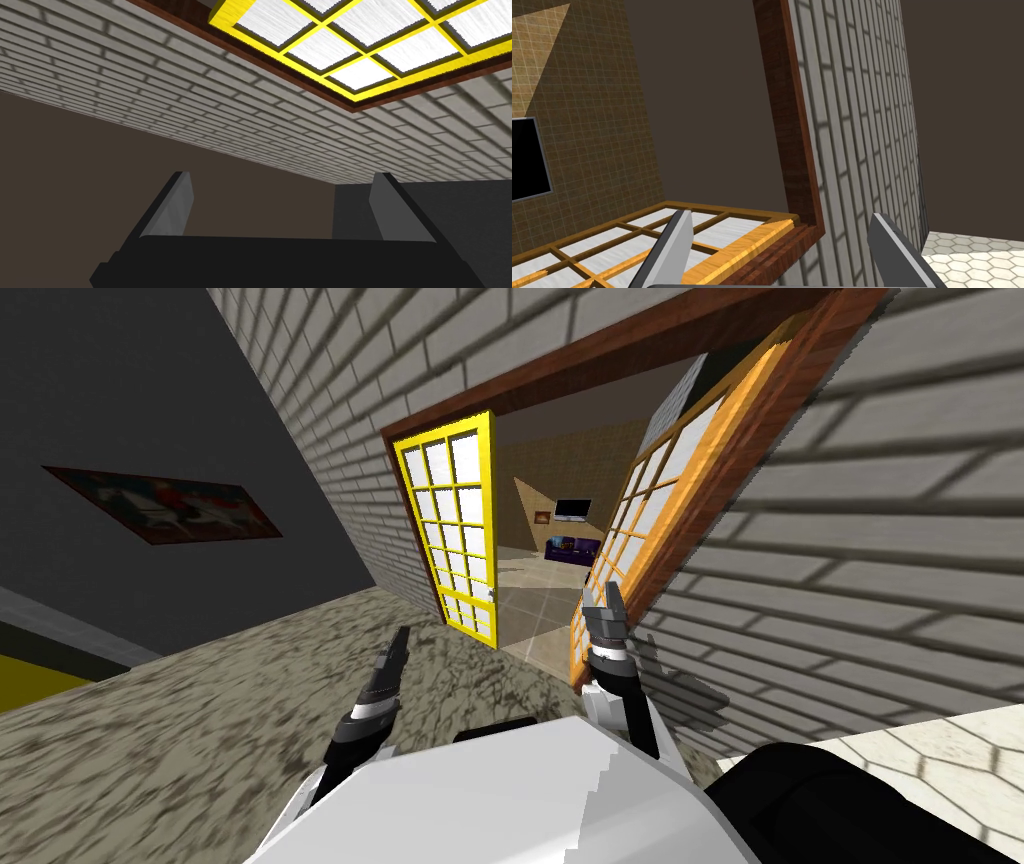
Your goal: Push the door open
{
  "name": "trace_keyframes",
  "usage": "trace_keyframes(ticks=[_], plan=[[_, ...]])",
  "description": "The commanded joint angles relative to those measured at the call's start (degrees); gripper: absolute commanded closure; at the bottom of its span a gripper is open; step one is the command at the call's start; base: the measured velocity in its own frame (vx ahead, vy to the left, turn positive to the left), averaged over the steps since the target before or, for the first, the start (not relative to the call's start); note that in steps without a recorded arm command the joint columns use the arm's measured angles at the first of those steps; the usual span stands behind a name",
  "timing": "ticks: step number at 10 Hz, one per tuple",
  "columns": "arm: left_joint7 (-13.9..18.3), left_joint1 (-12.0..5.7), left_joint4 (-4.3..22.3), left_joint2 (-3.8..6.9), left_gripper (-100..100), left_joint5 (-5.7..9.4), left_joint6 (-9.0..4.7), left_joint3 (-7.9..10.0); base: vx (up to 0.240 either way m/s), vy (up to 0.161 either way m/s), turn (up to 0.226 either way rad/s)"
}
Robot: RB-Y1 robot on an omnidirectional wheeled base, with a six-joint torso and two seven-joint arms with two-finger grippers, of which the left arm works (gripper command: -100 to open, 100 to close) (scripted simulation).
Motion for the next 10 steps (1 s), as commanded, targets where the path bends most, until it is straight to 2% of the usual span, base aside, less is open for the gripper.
trace_keyframes(ticks=[1,10], plan=[[-1.8,-0.01,1.5,0.11,-100,-0.61,-0.41,-0.34,0.095,0.014,-0.035],[-11.1,0.49,9.9,0.74,-100,-3.8,-3.13,-1.99,0.098,0.013,-0.031]])
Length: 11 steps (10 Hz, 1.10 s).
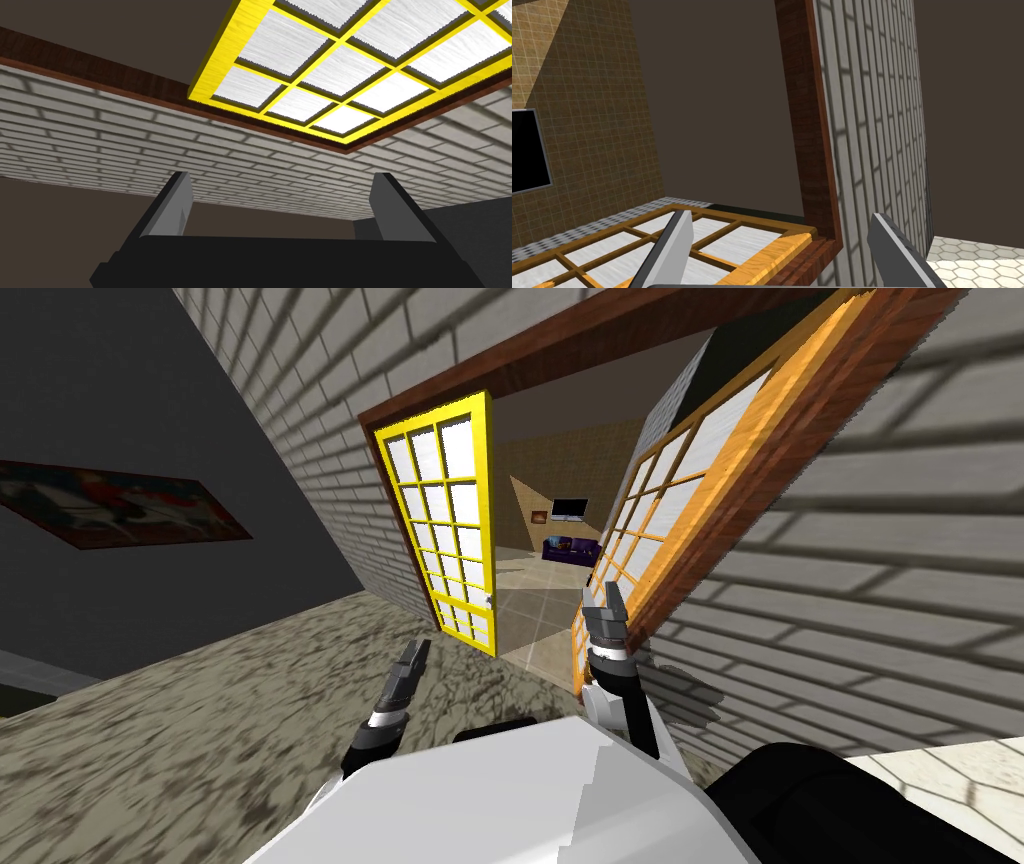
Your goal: Push the door open
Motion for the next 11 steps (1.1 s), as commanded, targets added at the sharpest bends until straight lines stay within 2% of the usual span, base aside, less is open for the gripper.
trace_keyframes(ticks=[1,11], plan=[[-1.9,-0.04,2.2,0.09,-100,-0.51,-0.99,-0.16,0.088,0.011,-0.031],[-12.6,0.53,12.0,0.26,-100,-4.19,-4.13,-2.05,0.101,0.013,-0.033]])
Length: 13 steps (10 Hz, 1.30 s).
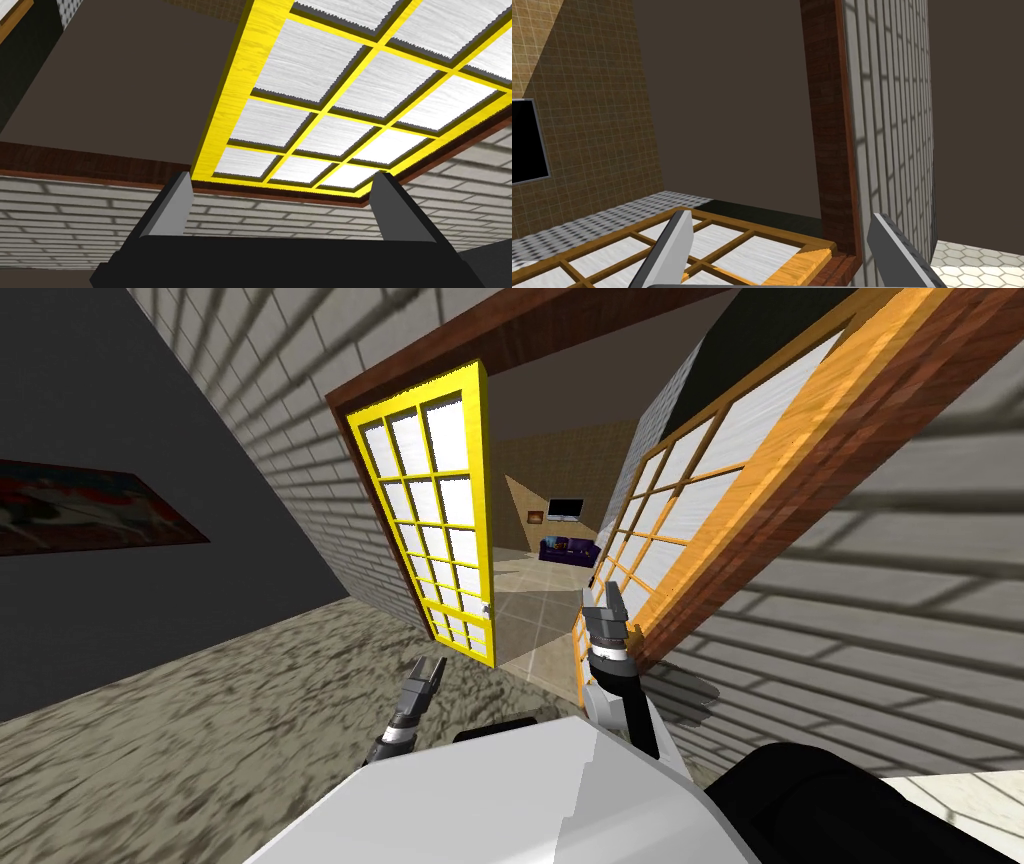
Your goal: Push the door open
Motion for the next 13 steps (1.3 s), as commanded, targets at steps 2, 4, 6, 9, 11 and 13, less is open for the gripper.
trace_keyframes(ticks=[2,4,6,9,11,13], plan=[[-2.9,0.44,2.3,-0.02,-100,-0.98,-0.81,-0.55,0.101,0.019,-0.032],[-5.0,0.56,4.1,-0.07,-100,-1.69,-1.42,-0.92,0.094,0.017,-0.031],[-7.1,0.67,6.0,-0.12,-100,-2.41,-2.03,-1.29,0.106,0.017,-0.031],[-10.1,0.83,8.8,-0.26,-100,-3.44,-2.9,-1.82,0.102,0.018,-0.03],[-12.0,0.93,10.5,-0.36,-100,-4.11,-3.48,-2.17,0.095,0.027,-0.03],[-14.0,1.03,12.3,-0.47,-100,-4.78,-4.05,-2.51,0.092,0.024,-0.031]])
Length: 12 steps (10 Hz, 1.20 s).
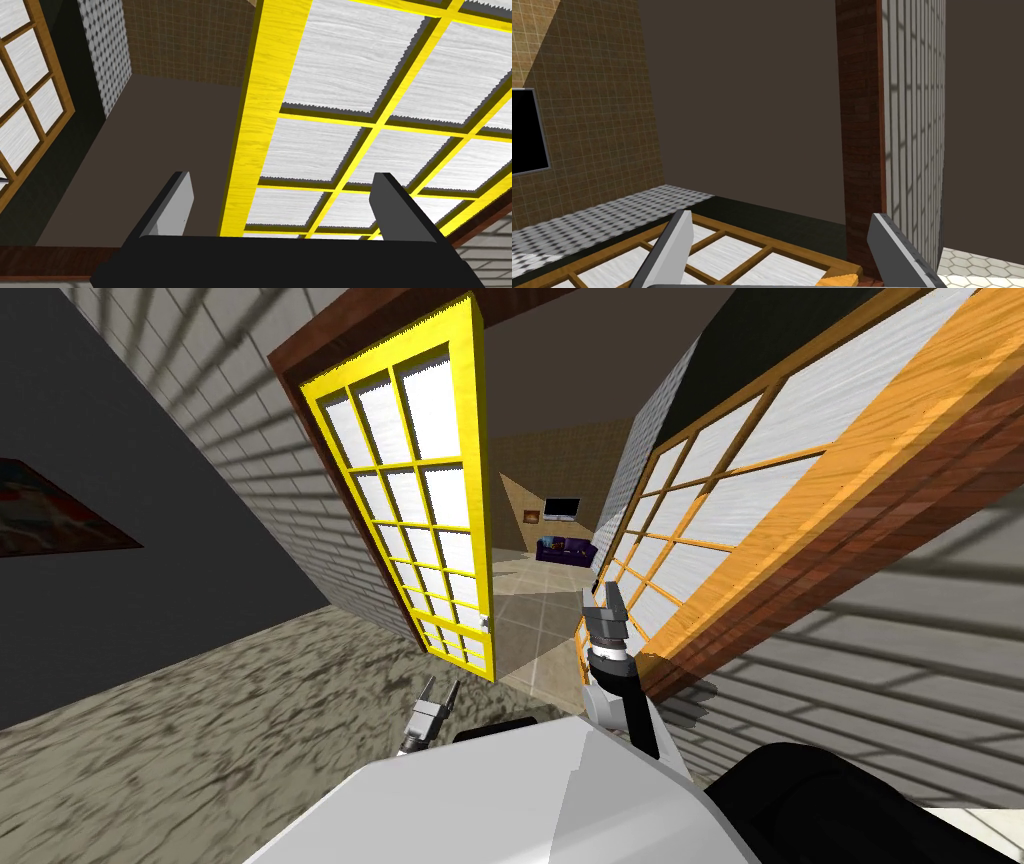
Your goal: Push the door open
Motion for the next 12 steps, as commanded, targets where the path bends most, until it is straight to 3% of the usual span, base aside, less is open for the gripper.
trace_keyframes(ticks=[1,12], plan=[[-1.7,-0.02,1.5,-0.13,-100,-0.54,-0.48,-0.27,0.095,0.02,-0.025],[-14.0,0.64,12.7,-1.51,-100,-4.77,-4.09,-2.44,0.133,0.029,-0.033]])
